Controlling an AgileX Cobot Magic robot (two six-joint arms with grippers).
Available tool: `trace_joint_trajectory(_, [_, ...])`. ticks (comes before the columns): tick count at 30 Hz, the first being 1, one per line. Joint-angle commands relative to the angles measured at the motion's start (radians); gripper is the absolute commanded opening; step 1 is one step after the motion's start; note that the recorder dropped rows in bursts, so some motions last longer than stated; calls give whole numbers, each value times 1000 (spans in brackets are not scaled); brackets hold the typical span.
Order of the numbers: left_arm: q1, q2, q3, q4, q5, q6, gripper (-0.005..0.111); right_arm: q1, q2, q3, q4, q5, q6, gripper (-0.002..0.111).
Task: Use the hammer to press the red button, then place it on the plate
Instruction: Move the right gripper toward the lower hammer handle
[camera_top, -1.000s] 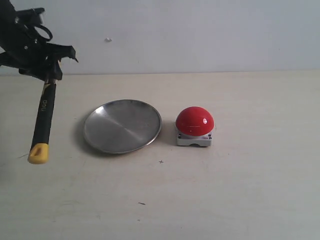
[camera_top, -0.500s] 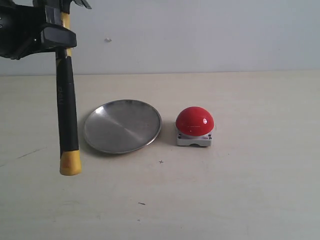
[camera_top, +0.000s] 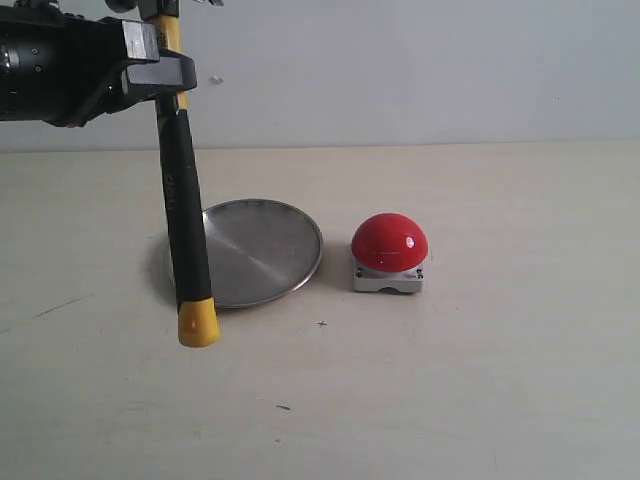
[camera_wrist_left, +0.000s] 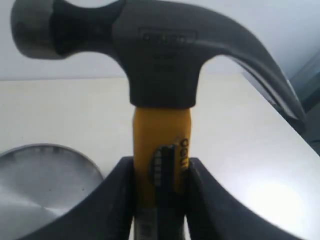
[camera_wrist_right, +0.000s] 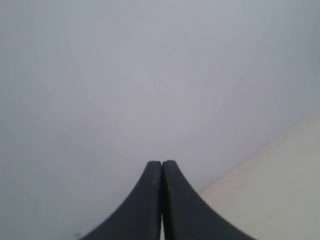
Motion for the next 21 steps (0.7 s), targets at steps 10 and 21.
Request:
trace_joint_trajectory(10, [-2,-11,-4,-307,46,202,0,177,159,-228,-480,-71,547,0])
trace_joint_trajectory(21, [-2,-11,-8,-302,9,210,0,428,971,-519,-1578,-460,1095,2])
